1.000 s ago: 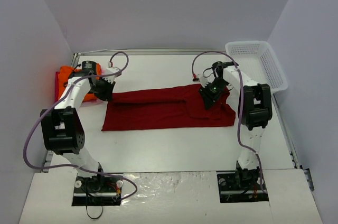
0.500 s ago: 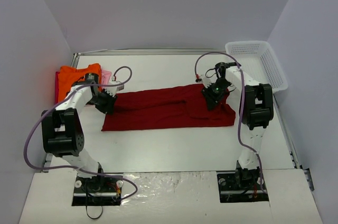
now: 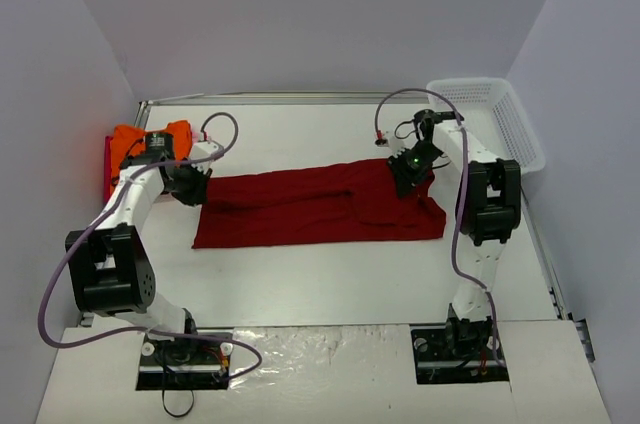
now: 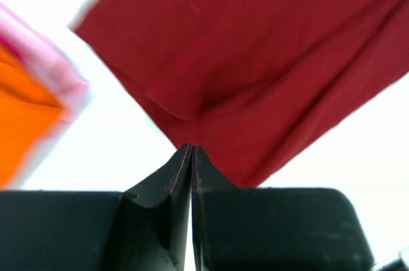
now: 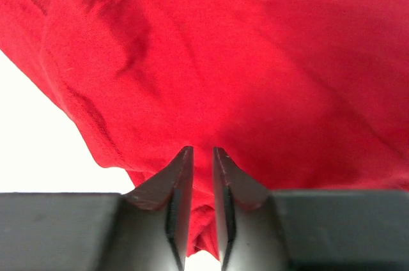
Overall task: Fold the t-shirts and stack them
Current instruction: Fold the other side of the tshirt into a rectangle
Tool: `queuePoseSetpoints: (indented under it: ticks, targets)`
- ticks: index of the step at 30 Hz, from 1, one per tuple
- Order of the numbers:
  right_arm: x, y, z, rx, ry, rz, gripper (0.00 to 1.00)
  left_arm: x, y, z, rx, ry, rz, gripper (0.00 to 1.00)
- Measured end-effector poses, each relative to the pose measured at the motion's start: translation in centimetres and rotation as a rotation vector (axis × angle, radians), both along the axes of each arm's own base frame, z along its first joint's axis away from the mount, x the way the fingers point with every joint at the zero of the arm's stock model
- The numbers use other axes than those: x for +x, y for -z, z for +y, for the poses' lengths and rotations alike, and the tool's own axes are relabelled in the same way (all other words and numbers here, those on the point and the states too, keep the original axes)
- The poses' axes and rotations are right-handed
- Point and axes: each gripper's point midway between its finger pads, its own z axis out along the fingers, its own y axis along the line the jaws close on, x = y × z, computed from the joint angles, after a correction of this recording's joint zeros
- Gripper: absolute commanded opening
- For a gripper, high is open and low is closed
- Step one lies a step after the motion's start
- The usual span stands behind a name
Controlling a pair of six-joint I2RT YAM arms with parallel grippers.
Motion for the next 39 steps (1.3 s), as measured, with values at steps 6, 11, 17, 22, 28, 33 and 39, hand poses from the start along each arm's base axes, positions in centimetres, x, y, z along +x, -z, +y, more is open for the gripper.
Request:
queuePoseSetpoints:
  ticks: [6,11,17,22,28,33,39]
  targets:
    - [2.8,-1.7,-2.2,0.014,0.101,-0.068,0.00,5.7,-4.6,-0.6,-0.091,-0.059,-0.109,0.02]
    - [5.2,-2.7,-3.6,0.002,0.183,-0.131,0.00,9.0,-2.7,-1.1,-0.159,-0.109,-0.057,0.02]
    - [7.9,-2.8,-3.7,-0.013,0.221,-0.177,0.00,9.4,2.2,-1.8,-0.201,-0.152,0.087,0.02]
    - [9.2,-1.2,-3.8,-0.032,0.243,-0.161,0.00,9.4,2.7,-2.3,-0.206,-0.155,0.104,0.02]
    - [10.1,-0.3,-3.7,-0.033,0.259,-0.152,0.00,9.4,3.5,-2.2,-0.181,-0.163,0.118,0.02]
    - [10.8,0.1,-3.4,-0.035,0.256,-0.158,0.00,9.3,5.2,-1.7,-0.103,-0.185,0.145,0.02]
    - [10.8,1.0,-3.2,-0.060,0.252,-0.145,0.00,9.2,6.2,-1.8,-0.035,-0.197,0.155,0.02]
